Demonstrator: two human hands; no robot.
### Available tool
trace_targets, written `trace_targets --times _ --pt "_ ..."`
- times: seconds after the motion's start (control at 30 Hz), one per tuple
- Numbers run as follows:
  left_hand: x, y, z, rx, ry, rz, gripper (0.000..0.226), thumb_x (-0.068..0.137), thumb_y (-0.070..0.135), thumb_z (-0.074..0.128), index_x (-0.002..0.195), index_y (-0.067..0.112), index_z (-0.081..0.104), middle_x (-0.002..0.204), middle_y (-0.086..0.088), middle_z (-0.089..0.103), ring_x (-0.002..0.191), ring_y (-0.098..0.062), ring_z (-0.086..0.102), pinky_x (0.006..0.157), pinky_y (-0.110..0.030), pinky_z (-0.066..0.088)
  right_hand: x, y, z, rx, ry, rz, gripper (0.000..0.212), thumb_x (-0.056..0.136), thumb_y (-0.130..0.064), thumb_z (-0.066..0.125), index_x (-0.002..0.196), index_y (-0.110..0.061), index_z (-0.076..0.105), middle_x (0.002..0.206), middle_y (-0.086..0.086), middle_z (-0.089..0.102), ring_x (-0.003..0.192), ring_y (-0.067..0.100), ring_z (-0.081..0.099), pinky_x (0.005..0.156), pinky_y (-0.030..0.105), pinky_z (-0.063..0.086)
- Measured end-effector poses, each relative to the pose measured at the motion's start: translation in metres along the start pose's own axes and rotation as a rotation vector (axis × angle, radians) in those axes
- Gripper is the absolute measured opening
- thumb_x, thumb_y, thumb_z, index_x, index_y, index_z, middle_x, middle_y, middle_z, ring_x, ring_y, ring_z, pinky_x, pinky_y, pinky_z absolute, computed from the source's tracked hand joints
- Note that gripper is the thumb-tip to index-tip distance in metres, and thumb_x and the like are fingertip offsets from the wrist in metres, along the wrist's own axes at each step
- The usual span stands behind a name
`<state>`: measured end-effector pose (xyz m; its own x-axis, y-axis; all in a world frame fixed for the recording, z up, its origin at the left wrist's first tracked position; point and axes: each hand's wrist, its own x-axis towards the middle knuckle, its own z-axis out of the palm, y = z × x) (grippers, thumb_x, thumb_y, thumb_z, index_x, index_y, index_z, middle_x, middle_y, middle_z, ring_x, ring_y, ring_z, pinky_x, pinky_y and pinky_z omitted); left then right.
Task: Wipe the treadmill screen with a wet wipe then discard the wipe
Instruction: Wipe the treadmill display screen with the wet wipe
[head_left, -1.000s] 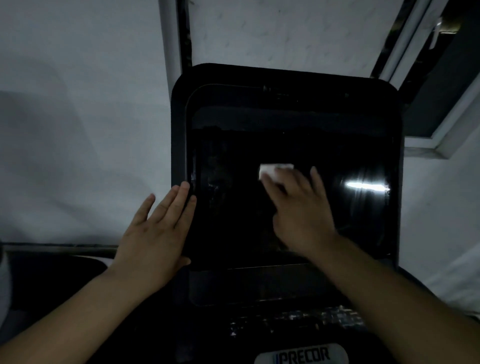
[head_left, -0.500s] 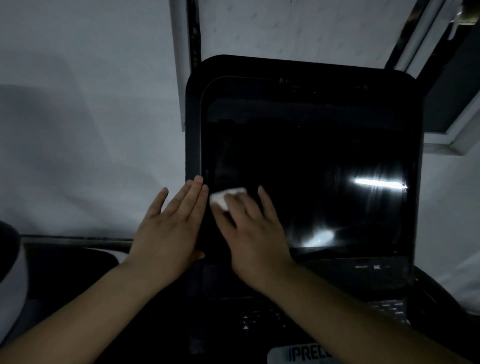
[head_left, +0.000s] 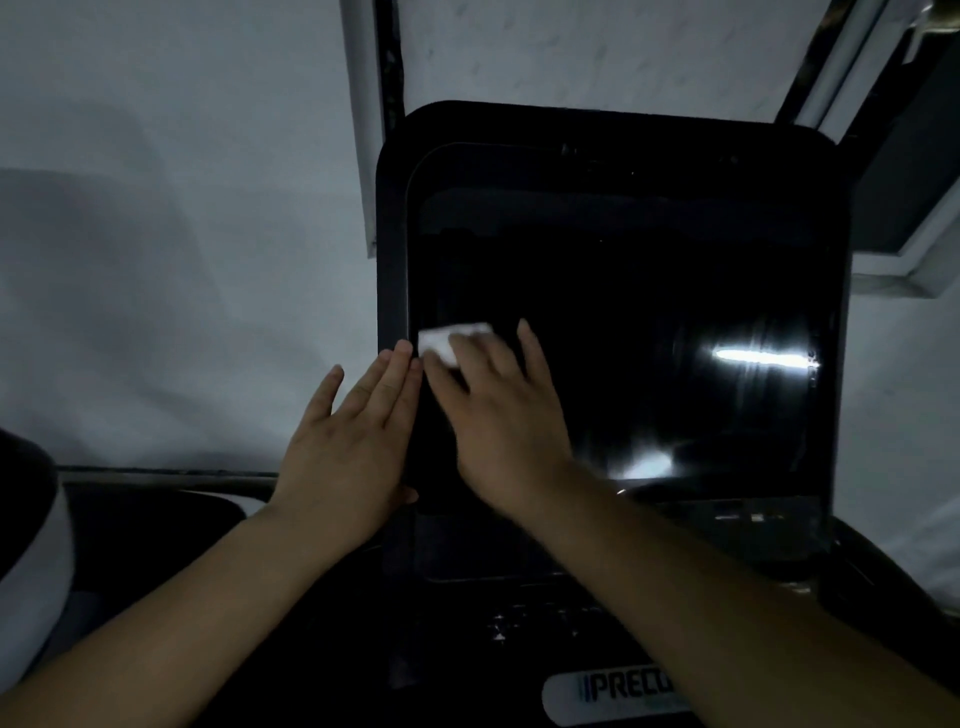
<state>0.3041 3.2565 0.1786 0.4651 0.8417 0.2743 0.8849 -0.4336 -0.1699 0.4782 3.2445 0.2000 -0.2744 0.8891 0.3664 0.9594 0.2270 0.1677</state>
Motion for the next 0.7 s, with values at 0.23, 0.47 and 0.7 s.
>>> trace_targets --times 0.23,0.47,0.7 --pt "0.000 0.005 -0.004 0.030 -0.065 0.034 0.125 0.082 0.061 0.069 0.159 0.008 -0.013 0.165 -0.010 -0.025 0.157 -0.020 -0.007 0.127 -0.049 0.002 -0.095 -0.028 0.047 0.012 -0.064 -0.041 0.060 0.087 -0.025 0.041 0.145 -0.015 0.053 0.146 0.014 0.052 0.144 0.034 0.043 0.120 0.064 0.025" --pt "0.001 0.006 -0.007 0.070 -0.116 0.018 0.129 0.085 0.066 0.064 0.155 0.008 -0.027 0.161 -0.011 -0.036 0.155 -0.020 -0.017 0.127 -0.049 -0.001 -0.127 0.054 0.040 -0.061 -0.038 0.212 0.081 0.069 -0.014 0.066 0.148 -0.016 0.052 0.147 0.015 0.052 0.139 0.036 0.048 0.120 0.065 0.022" --pt "0.002 0.008 -0.007 0.052 -0.104 0.013 0.130 0.082 0.063 0.069 0.157 0.009 -0.021 0.163 -0.011 -0.033 0.156 -0.021 -0.015 0.127 -0.047 0.001 -0.118 -0.010 0.052 0.057 0.005 0.356 0.077 0.071 -0.023 0.057 0.148 -0.015 0.052 0.146 0.019 0.052 0.137 0.043 0.046 0.119 0.063 0.027"
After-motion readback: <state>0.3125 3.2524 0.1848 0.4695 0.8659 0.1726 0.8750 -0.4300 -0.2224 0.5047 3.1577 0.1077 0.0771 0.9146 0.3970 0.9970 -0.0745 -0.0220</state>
